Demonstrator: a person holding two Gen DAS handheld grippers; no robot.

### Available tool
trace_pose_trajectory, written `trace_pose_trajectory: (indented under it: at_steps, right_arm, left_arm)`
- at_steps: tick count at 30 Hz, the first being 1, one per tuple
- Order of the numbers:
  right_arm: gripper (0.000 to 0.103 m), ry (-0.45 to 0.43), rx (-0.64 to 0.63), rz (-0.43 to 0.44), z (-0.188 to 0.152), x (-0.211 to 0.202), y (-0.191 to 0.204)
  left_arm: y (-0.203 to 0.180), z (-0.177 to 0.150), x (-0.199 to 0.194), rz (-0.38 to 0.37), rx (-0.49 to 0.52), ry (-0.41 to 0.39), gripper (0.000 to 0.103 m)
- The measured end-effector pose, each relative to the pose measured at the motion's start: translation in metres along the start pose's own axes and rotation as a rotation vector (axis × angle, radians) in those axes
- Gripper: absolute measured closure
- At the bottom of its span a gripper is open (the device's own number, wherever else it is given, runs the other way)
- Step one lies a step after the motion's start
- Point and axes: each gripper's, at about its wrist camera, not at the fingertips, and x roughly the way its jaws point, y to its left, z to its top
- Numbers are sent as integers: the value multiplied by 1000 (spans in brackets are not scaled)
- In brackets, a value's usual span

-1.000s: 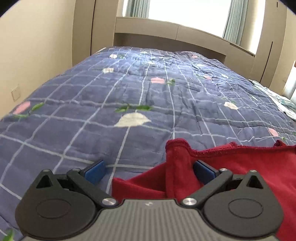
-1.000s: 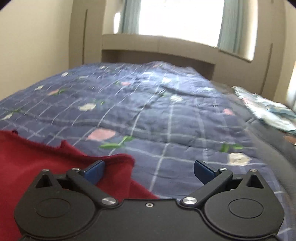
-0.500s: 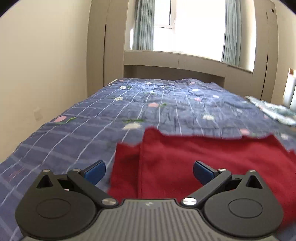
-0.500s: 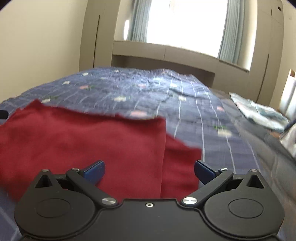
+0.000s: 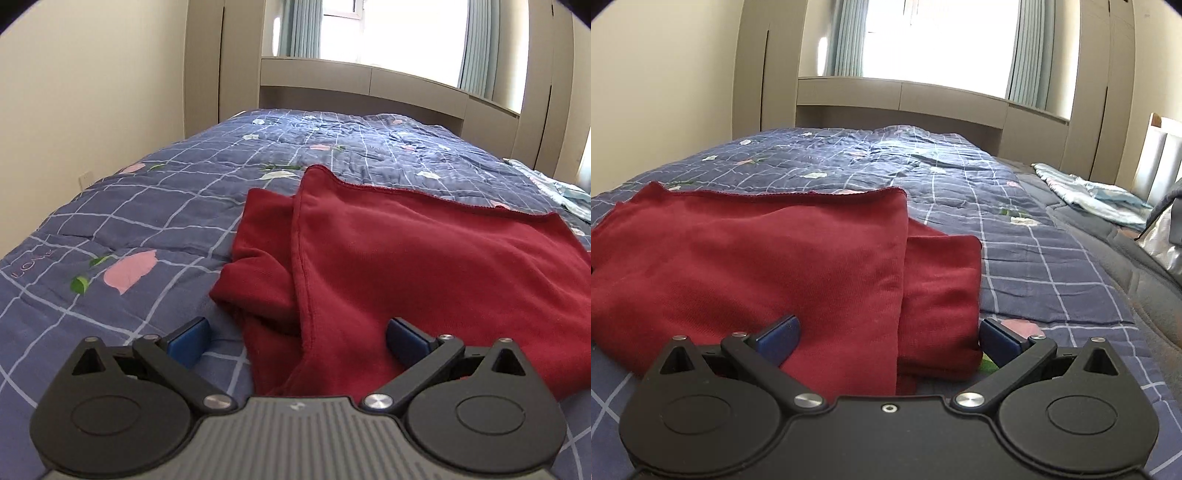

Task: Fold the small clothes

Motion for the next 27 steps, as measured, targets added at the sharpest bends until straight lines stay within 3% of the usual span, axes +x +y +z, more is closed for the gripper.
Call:
trace_pose_trajectory:
  at_steps: [5, 9, 14, 19, 24, 27]
  right_arm:
    - [1, -70, -129, -97, 13, -17, 25]
    - [1, -97, -185, -25, 44, -12, 57]
    - [1, -70, -257, 61, 62, 28, 106]
    - [1, 1, -248, 71, 57, 59, 128]
    - [1, -26, -176, 87, 49, 59, 122]
    - [1, -50, -212, 53, 46, 54, 129]
  left_arm:
    - [2, -1, 3, -2, -5, -4, 0]
    - [3, 0, 3, -3, -6, -5, 0]
    - [2, 0, 4, -4, -7, -5, 0]
    - [3, 0, 4, -5, -9, -5, 0]
    - [3, 0, 4, -6, -11, -8, 0]
    - [3, 0, 4, -5, -10, -8, 0]
